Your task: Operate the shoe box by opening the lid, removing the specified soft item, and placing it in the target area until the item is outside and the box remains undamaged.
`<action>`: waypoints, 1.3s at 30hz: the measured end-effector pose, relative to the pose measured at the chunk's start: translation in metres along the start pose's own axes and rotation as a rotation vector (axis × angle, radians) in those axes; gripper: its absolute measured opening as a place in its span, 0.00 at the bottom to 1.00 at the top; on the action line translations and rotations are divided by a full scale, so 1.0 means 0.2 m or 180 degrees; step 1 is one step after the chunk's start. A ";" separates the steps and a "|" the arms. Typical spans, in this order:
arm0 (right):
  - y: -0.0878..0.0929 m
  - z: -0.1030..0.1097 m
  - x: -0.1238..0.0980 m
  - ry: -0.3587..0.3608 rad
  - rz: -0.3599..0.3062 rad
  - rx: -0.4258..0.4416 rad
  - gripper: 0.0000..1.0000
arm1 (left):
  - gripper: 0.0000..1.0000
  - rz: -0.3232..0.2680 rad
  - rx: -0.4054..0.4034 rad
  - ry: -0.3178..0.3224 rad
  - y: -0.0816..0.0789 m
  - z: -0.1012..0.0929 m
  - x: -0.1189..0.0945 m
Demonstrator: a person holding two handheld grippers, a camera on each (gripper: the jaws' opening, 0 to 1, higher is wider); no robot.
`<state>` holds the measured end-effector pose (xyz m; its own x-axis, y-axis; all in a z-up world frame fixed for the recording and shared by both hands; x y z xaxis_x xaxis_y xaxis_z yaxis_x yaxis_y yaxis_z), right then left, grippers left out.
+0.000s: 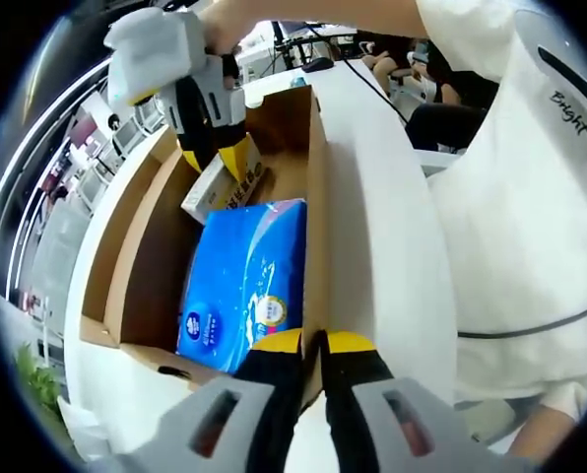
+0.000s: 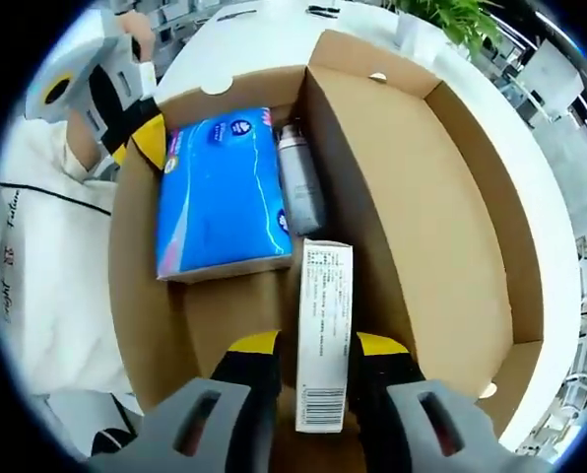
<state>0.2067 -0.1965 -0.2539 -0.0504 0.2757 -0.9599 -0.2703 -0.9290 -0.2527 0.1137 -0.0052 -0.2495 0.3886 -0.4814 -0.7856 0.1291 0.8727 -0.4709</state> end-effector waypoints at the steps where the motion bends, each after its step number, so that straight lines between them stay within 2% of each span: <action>1: 0.00 0.00 0.00 0.0038 0.0042 -0.0008 0.27 | 0.06 -0.0003 0.0006 -0.0003 0.00 0.00 0.00; 4: -0.01 -0.01 0.01 0.0026 0.0060 -0.0037 0.26 | 0.06 -0.0005 0.0005 -0.0010 0.00 0.00 0.00; 8: -0.02 0.00 0.03 -0.0003 0.0190 -0.0051 0.25 | 0.06 -0.0005 0.0004 -0.0015 0.00 0.00 0.00; 15: -0.03 -0.03 0.04 -0.0015 0.0220 -0.0010 0.23 | 0.06 -0.0010 0.0010 -0.0016 0.00 0.00 0.00; 16: -0.03 -0.03 0.04 0.0003 0.0230 0.0014 0.21 | 0.06 -0.0012 0.0012 -0.0015 0.00 0.00 0.00; 24: -0.02 0.01 0.03 -0.0014 0.0237 0.0112 0.21 | 0.06 -0.0017 0.0012 -0.0018 -0.01 0.00 0.00; 27: 0.00 0.02 0.02 -0.0043 0.0289 0.0263 0.20 | 0.06 -0.0021 0.0019 -0.0021 -0.01 0.00 0.00; 32: 0.02 0.04 0.01 -0.0037 0.0305 0.0293 0.20 | 0.06 -0.0014 0.0014 -0.0022 0.00 0.00 0.00; 39: 0.02 0.07 -0.05 -0.0008 0.0192 0.0286 0.20 | 0.06 -0.0006 0.0013 -0.0021 0.00 0.00 0.00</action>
Point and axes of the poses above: the point that each gripper's makers call its tool centre point, and the gripper's own axes: x roughly forward along the fingers, z roughly to its left, y roughly out of its underside, the point moved 6 cm from there along -x, roughly backward along the fingers, and after that the axes turned 12 degrees about -y, right-handed, at the moved point
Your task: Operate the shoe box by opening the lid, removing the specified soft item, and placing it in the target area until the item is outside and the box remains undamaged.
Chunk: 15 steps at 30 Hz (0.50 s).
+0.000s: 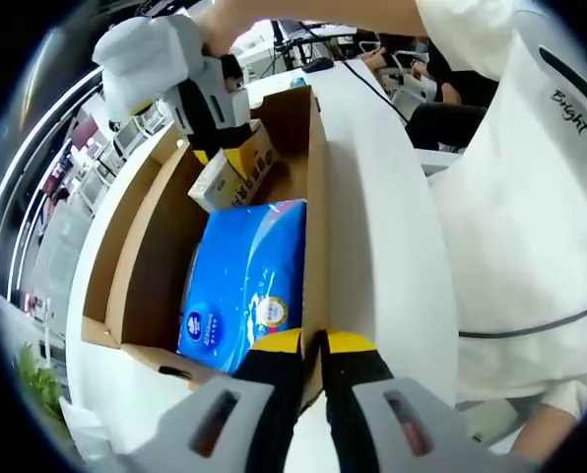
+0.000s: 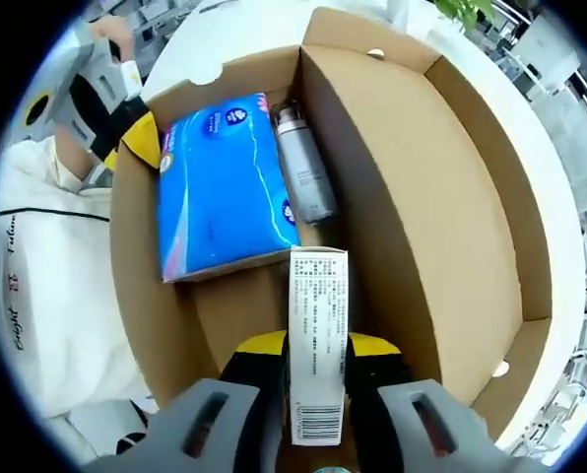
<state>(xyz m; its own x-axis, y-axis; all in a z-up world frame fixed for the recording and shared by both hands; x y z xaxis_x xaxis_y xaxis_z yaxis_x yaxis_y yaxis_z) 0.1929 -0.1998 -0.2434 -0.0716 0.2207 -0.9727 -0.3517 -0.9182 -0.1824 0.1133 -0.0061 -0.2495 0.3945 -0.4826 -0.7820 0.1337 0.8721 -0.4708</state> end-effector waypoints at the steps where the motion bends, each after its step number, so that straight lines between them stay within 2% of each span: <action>1: 0.00 0.00 -0.01 0.0015 -0.0004 -0.0007 0.20 | 0.06 0.0000 0.0002 -0.0001 0.00 0.00 0.00; 6: -0.01 0.01 -0.06 0.0045 -0.0049 0.0017 0.20 | 0.06 -0.0002 0.0005 -0.0010 0.00 0.00 0.00; 7: -0.02 0.02 -0.07 0.0019 -0.0129 0.0107 0.20 | 0.06 0.0000 0.0008 -0.0009 0.00 0.00 0.00; 9: -0.02 0.04 -0.09 -0.0084 -0.0111 0.0225 0.20 | 0.06 -0.0001 0.0004 -0.0006 0.00 0.00 0.00; 13: -0.02 0.04 -0.12 0.0011 -0.0102 0.0170 0.20 | 0.06 -0.0003 0.0005 -0.0003 0.00 0.00 0.00; 15: -0.03 0.03 -0.15 0.0034 -0.0186 0.0185 0.20 | 0.06 -0.0005 0.0002 -0.0002 0.00 0.00 0.00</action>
Point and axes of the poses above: the point that each gripper's makers call its tool centre point, and the gripper's own axes: x roughly forward along the fingers, z roughly to its left, y roughly out of its underside, the point moved 6 cm from there along -x, roughly backward along the fingers, and after that the axes turned 12 degrees about -y, right-handed, at the moved point
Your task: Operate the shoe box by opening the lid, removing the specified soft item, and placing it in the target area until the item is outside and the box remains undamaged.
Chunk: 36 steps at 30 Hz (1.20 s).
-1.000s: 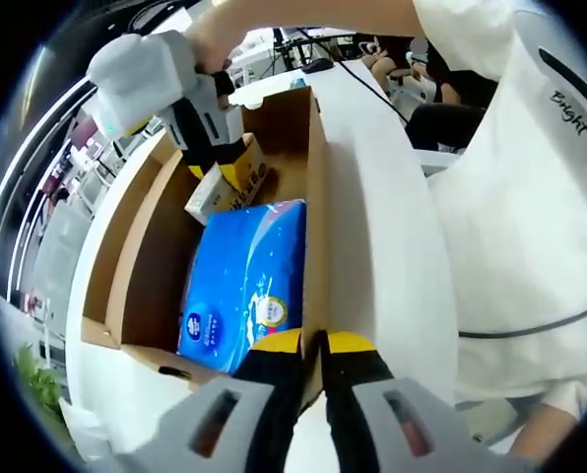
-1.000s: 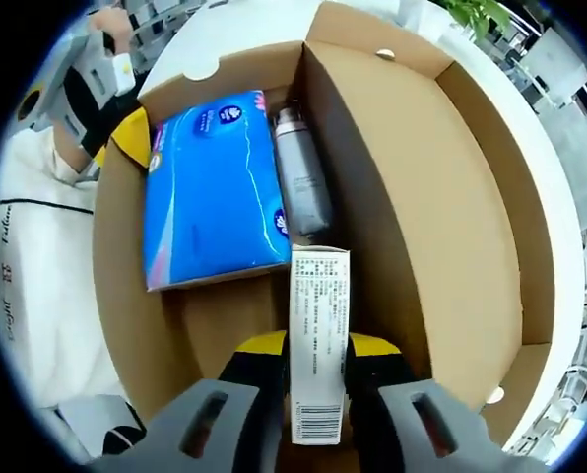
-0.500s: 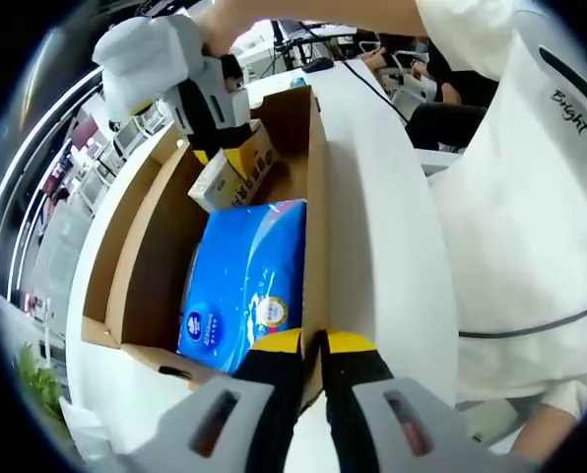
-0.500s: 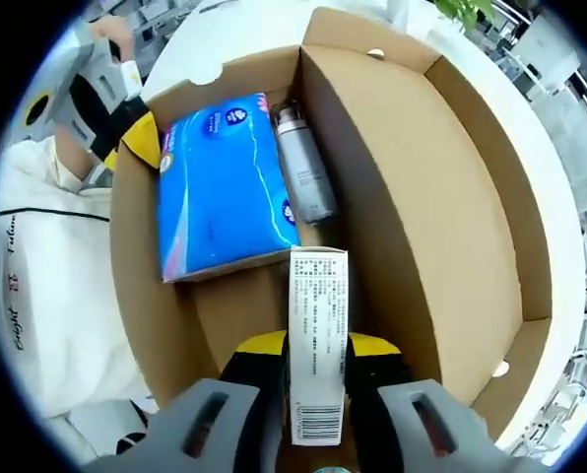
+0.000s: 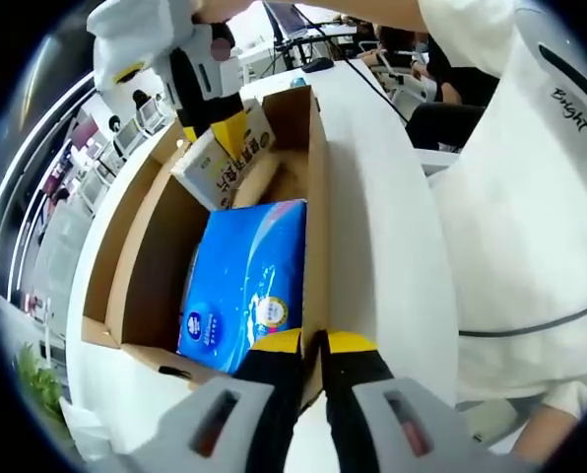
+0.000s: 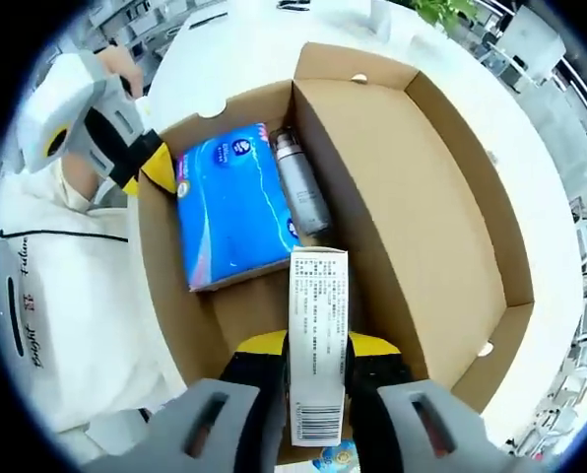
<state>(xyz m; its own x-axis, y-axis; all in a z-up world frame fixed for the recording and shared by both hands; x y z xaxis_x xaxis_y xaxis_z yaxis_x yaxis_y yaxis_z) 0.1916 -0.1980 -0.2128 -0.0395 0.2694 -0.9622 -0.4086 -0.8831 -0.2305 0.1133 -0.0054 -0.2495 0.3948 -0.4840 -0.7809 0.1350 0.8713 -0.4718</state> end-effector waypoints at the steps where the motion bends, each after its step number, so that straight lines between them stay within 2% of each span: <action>1: 0.00 0.00 -0.01 0.0001 -0.0041 0.0036 0.20 | 0.06 -0.0001 0.0001 0.0000 0.00 0.00 0.00; 11: 0.00 0.00 -0.09 0.0043 -0.0131 0.0161 0.20 | 0.06 0.0009 0.0001 0.0007 0.00 0.00 0.00; 14: 0.02 0.01 -0.12 0.0014 -0.0066 0.0416 0.20 | 0.06 0.0009 0.0002 0.0006 0.00 0.00 0.00; 16: 0.02 0.01 -0.13 -0.0001 -0.0162 0.0525 0.20 | 0.06 0.0007 0.0002 0.0003 0.00 0.00 0.00; 19: 0.00 0.01 -0.15 -0.0007 -0.0279 0.0500 0.20 | 0.06 0.0002 0.0002 0.0001 0.00 0.00 0.00; 20: 0.00 0.00 -0.15 0.0022 -0.0315 0.0584 0.20 | 0.06 0.0000 0.0003 0.0001 0.00 0.00 0.00; 25: 0.04 0.01 -0.18 0.0032 -0.0253 0.0612 0.20 | 0.06 0.0002 0.0004 0.0003 0.00 0.00 0.00; 29: 0.06 -0.01 -0.21 0.0134 -0.0320 0.0636 0.20 | 0.06 0.0004 0.0004 0.0002 0.00 0.00 0.00; 33: 0.08 -0.01 -0.23 0.0092 -0.0347 0.0679 0.20 | 0.06 0.0011 -0.0001 0.0003 0.00 0.00 0.00; 36: 0.09 0.00 -0.25 0.0152 -0.0337 0.0658 0.20 | 0.06 0.0011 -0.0001 0.0002 0.00 0.00 0.00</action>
Point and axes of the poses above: the point that each gripper's makers call its tool centre point, and the gripper's own axes: x roughly forward along the fingers, z roughly to its left, y roughly out of its underside, the point moved 6 cm from there along -x, roughly backward along the fingers, and after that the axes turned 12 degrees about -y, right-handed, at the moved point
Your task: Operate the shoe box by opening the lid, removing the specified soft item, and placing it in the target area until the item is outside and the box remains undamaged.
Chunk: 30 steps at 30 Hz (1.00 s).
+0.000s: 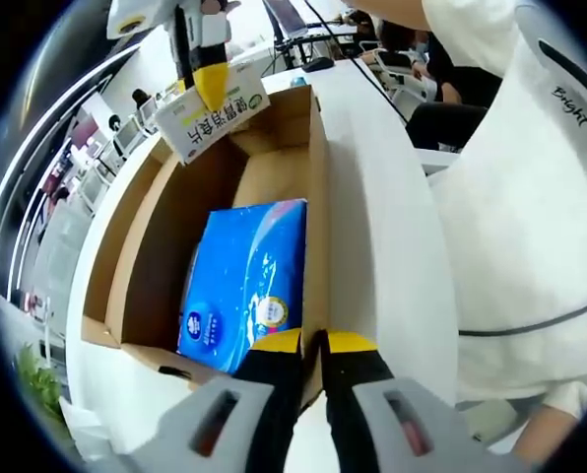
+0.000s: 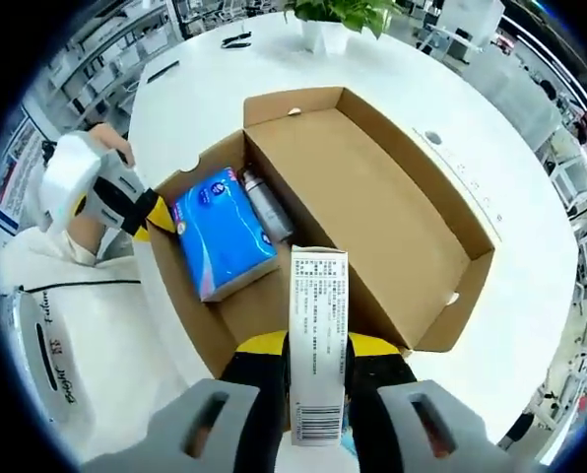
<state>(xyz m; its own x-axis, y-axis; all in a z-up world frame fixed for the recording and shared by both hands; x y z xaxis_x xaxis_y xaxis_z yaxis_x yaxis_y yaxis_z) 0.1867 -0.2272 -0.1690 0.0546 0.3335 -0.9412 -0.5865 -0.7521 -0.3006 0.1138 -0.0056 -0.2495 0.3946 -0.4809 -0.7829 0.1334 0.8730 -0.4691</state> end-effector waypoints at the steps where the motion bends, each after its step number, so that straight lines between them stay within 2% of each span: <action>1: 0.00 0.00 -0.01 0.0006 -0.0004 -0.0003 0.20 | 0.06 -0.0003 0.0002 -0.0001 0.00 0.00 0.00; 12: 0.04 -0.02 -0.07 0.0083 -0.0081 0.0035 0.20 | 0.06 -0.0008 -0.0002 -0.0007 0.00 0.00 0.00; 20: 0.09 -0.04 -0.10 0.0259 -0.0005 0.0068 0.20 | 0.06 -0.0013 0.0001 -0.0011 0.00 0.00 0.00; 26: 0.13 -0.05 -0.12 0.0246 -0.0030 0.0091 0.20 | 0.06 -0.0012 0.0001 -0.0015 0.00 0.00 0.00; 30: 0.14 -0.04 -0.16 0.0243 -0.0134 0.0086 0.20 | 0.06 -0.0014 0.0002 -0.0017 0.00 0.00 0.00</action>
<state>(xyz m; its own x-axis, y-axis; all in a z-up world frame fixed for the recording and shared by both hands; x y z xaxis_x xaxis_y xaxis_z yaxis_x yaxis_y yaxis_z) 0.1746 -0.2633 -0.1496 0.1405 0.3194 -0.9372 -0.6039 -0.7224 -0.3367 0.1136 -0.0060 -0.2498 0.3988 -0.4842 -0.7788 0.1355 0.8710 -0.4722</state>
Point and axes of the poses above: the point that each gripper's makers call its tool centre point, and the gripper's own axes: x roughly forward along the fingers, z roughly to its left, y roughly out of its underside, the point moved 6 cm from there along -x, roughly backward along the fingers, and after that the axes turned 12 degrees about -y, right-handed, at the moved point
